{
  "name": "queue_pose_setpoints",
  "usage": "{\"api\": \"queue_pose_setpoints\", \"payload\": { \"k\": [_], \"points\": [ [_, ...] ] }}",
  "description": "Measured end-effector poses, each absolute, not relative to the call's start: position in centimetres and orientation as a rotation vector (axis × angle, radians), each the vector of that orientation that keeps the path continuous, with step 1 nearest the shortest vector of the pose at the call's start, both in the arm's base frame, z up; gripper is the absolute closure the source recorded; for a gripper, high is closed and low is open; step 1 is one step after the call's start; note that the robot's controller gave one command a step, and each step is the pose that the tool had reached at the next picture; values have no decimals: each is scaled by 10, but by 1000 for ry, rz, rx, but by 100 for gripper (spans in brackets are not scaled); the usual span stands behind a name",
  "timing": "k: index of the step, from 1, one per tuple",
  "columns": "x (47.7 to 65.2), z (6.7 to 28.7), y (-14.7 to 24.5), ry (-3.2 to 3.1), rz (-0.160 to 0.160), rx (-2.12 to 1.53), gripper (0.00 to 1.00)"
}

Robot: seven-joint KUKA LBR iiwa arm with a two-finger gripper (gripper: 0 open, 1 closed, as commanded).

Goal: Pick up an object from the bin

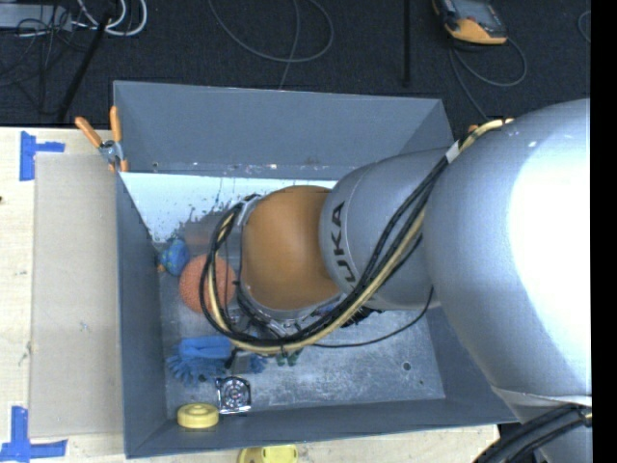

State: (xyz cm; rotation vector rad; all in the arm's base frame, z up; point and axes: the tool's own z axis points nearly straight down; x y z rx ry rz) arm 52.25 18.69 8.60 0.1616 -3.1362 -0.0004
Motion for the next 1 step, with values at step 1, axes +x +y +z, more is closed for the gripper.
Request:
{"api": "queue_pose_setpoints", "payload": {
  "k": [1],
  "points": [
    [523,86,187,-3136,-1,159,100]
  ]
}}
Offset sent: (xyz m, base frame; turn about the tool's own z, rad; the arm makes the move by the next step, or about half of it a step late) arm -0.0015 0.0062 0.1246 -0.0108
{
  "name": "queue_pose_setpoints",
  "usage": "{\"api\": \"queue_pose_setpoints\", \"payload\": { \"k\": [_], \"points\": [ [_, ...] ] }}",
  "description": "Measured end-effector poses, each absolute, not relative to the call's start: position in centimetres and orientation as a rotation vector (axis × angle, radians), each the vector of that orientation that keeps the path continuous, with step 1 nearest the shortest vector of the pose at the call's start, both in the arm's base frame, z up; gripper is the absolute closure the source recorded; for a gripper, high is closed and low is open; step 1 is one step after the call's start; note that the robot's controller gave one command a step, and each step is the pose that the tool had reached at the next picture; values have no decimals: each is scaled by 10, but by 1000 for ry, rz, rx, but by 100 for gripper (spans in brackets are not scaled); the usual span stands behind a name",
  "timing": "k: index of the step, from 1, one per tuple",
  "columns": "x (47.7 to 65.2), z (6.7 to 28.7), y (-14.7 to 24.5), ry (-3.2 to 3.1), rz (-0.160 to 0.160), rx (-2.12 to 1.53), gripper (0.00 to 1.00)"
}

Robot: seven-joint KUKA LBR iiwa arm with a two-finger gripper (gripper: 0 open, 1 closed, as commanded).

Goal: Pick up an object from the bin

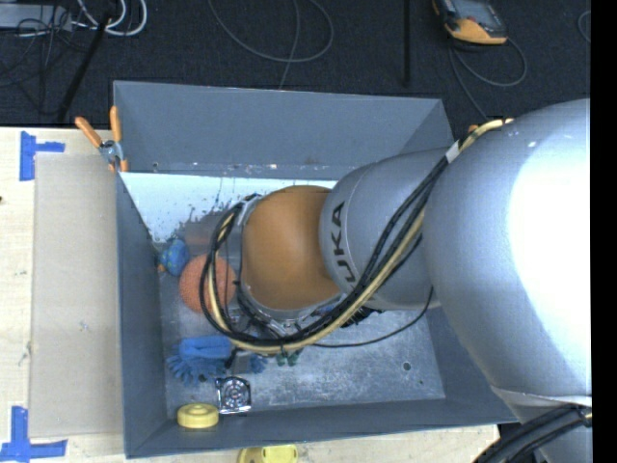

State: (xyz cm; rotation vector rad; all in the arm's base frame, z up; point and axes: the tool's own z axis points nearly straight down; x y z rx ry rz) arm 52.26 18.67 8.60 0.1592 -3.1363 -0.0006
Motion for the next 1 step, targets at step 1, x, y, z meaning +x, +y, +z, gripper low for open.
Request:
{"api": "queue_pose_setpoints", "payload": {
  "k": [1],
  "points": [
    [522,210,192,-3137,0,169,100]
  ]
}}
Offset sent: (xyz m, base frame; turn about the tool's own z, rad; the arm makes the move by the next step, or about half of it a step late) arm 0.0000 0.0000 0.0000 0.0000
